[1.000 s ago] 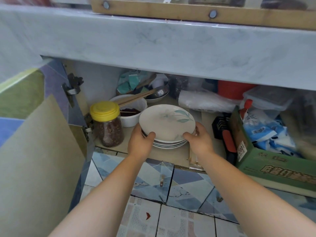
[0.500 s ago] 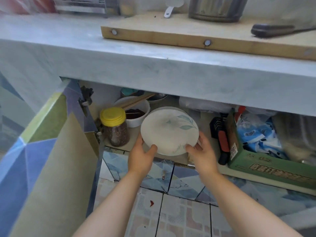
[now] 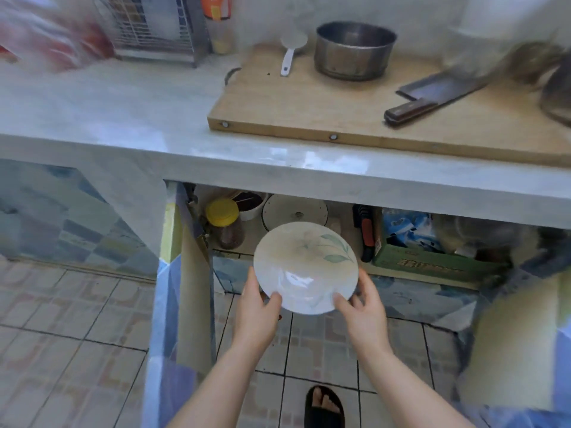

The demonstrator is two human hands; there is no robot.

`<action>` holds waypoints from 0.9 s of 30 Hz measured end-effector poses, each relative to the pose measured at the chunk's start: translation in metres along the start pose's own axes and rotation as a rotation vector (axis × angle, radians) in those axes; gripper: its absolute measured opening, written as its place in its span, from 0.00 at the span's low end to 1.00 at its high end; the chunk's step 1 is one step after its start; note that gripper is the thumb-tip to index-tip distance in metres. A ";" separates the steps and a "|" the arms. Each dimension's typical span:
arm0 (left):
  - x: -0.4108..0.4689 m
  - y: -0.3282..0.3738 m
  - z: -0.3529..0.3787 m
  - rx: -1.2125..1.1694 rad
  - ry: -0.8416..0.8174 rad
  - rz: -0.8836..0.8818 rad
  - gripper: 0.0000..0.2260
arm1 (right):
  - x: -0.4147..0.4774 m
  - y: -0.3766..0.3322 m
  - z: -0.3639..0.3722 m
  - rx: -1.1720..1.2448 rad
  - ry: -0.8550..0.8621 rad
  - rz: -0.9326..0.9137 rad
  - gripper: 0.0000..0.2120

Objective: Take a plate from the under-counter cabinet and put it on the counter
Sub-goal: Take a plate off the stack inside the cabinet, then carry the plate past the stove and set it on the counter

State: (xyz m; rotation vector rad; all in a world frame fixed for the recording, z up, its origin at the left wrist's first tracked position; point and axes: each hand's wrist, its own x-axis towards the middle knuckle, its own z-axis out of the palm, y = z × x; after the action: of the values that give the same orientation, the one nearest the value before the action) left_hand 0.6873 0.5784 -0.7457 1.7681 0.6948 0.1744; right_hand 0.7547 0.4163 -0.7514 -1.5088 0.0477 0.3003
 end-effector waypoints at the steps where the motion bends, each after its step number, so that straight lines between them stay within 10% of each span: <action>1: -0.015 0.012 -0.007 0.019 -0.012 0.011 0.24 | -0.016 -0.013 -0.001 0.010 0.008 -0.004 0.29; 13: -0.151 0.196 -0.015 0.165 -0.193 0.116 0.28 | -0.160 -0.179 -0.077 0.029 0.214 -0.090 0.26; 27: -0.346 0.356 0.181 0.165 -0.580 0.344 0.29 | -0.326 -0.297 -0.332 0.024 0.739 -0.212 0.29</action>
State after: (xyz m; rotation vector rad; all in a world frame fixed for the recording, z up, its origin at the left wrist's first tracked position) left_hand 0.6180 0.1884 -0.3966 1.9586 -0.0151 -0.1681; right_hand 0.5592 0.0251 -0.4140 -1.5159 0.4713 -0.4369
